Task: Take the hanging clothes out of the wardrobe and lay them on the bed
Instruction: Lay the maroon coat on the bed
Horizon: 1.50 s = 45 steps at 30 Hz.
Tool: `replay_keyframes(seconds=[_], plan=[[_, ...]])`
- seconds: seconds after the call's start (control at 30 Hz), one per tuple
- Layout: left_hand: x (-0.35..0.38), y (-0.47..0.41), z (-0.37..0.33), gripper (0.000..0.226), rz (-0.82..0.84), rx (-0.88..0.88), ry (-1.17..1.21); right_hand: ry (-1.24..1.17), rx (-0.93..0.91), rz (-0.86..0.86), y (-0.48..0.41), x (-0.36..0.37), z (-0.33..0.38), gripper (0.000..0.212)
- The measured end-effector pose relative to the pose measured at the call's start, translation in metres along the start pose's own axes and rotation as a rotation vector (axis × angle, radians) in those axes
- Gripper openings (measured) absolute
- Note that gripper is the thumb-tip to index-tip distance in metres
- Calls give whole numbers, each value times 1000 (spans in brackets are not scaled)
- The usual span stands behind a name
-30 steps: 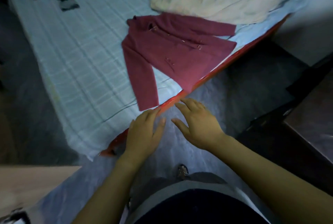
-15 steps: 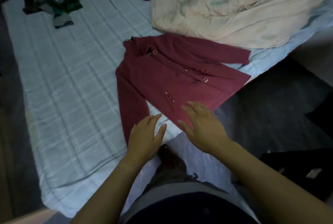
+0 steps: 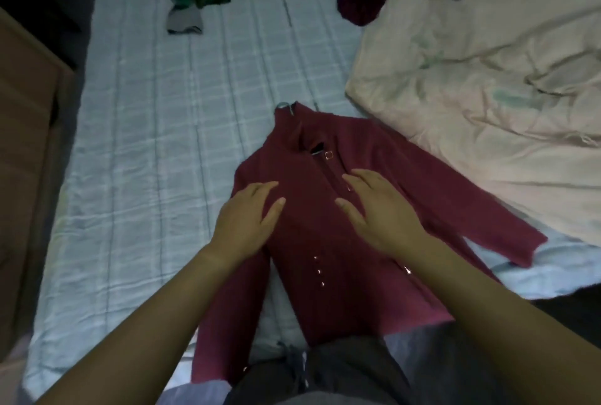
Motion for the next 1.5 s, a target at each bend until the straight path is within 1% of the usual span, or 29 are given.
replay_keyframes(seconds=[0.1,0.17,0.23,0.3,0.37,0.43,0.5,0.57,0.63,0.73,0.83,0.9,0.97,1.03,1.07,1.13,1.23,1.4,1.5], plan=[[13,-46,15,61,-3,-156,45,-7,-91,64,-79,8,-34,57],[32,-81,31,59,1,-257,72,-20,-114,120,-132,23,-63,51],[56,-118,51,62,4,-332,63,-11,-124,184,-182,47,-94,51],[80,-157,76,58,5,-383,44,17,-126,253,-229,75,-124,53],[101,-194,101,55,-11,-422,15,39,-121,284,-269,101,-148,55],[115,-225,120,55,-35,-460,-27,28,-114,276,-302,122,-165,56],[131,-250,139,47,-54,-501,-91,13,-96,266,-329,138,-181,59],[147,-266,156,48,-22,-537,-127,-1,-57,289,-349,153,-196,63],[163,-272,172,50,32,-580,-93,3,-46,336,-360,168,-207,64],[175,-268,179,60,65,-594,-25,69,-107,333,-358,185,-210,59],[169,-253,163,39,51,-605,65,20,-111,323,-347,187,-203,49],[155,-237,148,35,-17,-575,92,-37,-115,323,-333,182,-197,44],[136,-215,131,43,-89,-538,138,-81,-150,277,-316,166,-187,39],[117,-190,115,45,-147,-515,197,-139,-194,234,-294,143,-175,42],[109,-176,108,39,-169,-511,222,-167,-219,223,-281,132,-168,46],[87,-142,92,26,-219,-512,272,-214,-269,202,-254,107,-147,47],[57,-95,73,19,-292,-547,315,-259,-318,145,-212,76,-116,42],[1,23,40,20,-429,-544,381,-218,-447,24,-121,25,-40,42],[-21,116,30,23,-519,-554,406,-205,-580,9,-59,7,20,42]])
Point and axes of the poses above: each hand's wrist, its own y-axis away from the middle knuckle, its own x-axis out of the palm, z = x × y, the point moved 5 cm from there along -y, towards the middle knuckle, and after that the axes turned 1 degree about -y, right-handed, at the moved point
